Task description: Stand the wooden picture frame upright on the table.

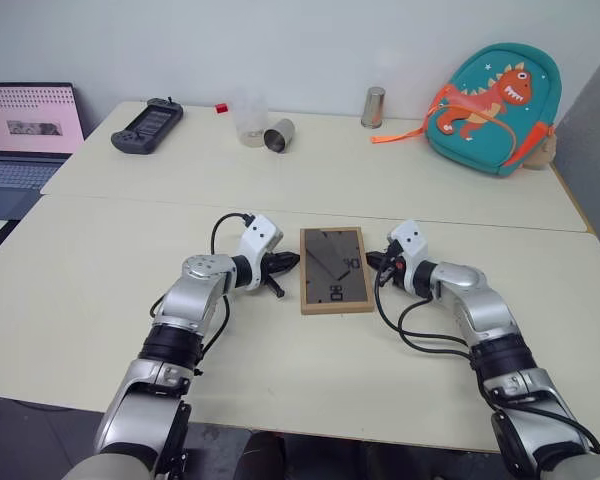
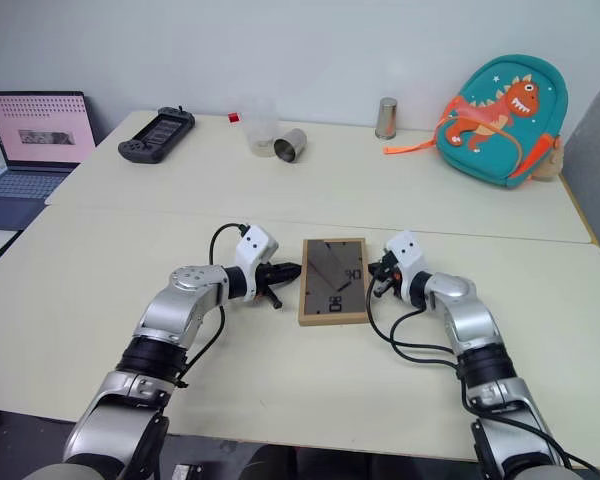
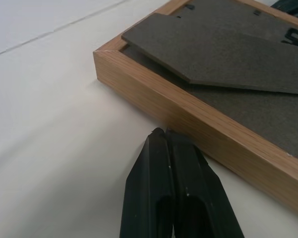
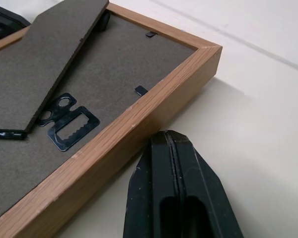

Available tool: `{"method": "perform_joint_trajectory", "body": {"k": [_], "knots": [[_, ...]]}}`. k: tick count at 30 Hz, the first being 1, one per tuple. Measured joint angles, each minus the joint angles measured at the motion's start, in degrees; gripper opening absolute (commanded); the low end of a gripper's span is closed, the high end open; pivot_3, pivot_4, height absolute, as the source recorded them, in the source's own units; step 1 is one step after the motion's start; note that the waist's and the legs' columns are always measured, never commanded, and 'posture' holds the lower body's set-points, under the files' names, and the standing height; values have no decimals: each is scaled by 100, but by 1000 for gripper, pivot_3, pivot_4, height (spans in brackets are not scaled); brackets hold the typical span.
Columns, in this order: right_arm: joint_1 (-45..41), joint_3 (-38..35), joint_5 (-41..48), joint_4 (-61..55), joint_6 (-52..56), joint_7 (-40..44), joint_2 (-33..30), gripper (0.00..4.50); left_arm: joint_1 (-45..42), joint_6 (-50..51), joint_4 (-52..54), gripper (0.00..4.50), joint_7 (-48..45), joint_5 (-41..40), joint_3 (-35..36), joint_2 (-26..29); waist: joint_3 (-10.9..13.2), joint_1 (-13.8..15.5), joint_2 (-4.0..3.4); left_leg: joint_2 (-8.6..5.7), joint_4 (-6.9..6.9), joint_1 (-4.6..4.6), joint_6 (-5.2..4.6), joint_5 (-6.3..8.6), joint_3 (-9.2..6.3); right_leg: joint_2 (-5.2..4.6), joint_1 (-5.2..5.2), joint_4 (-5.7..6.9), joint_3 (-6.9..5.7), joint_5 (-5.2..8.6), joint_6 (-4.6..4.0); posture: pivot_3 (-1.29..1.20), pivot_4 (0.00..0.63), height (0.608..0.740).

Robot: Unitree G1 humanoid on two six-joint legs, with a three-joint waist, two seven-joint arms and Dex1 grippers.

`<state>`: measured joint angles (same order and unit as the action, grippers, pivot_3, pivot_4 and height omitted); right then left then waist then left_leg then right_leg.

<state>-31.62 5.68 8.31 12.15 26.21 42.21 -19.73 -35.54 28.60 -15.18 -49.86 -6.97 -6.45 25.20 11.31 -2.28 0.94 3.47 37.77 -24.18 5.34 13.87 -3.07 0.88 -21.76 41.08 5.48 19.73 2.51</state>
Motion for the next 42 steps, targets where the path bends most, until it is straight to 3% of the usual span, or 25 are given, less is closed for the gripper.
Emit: {"method": "perform_joint_trajectory", "body": {"k": [8,13,32,37,42], "knots": [[793,11,397,-1808,1079,333,-673,0,566,1024,1675,12,-612,-299,-383,538,0,25,0,0,10,10,-21,9,-1,4,15,-4,3,1,1,0,150,740],[955,38,486,-2100,1256,517,-930,0,755,1242,2203,12,-875,-541,-678,644,0,31,1,0,10,29,-24,9,-1,6,33,-5,4,1,2,0,150,740],[1366,215,714,-2388,1557,921,-1861,0,228,586,991,12,-720,-124,-947,739,-1,36,2,-1,10,37,-53,-8,-1,8,42,-10,6,-5,14,0,150,740],[1484,-4,1473,-2834,2047,1403,-2039,0,-77,469,509,12,-676,-56,-952,453,-1,45,3,-3,10,33,-53,-8,-3,7,43,-13,5,-5,13,0,150,740],[1484,-3,1663,-2953,2184,1428,-2049,0,-326,278,58,12,-528,45,-952,147,-1,49,3,-5,10,31,-53,-8,-3,7,42,-14,5,-5,13,0,150,740]]}}
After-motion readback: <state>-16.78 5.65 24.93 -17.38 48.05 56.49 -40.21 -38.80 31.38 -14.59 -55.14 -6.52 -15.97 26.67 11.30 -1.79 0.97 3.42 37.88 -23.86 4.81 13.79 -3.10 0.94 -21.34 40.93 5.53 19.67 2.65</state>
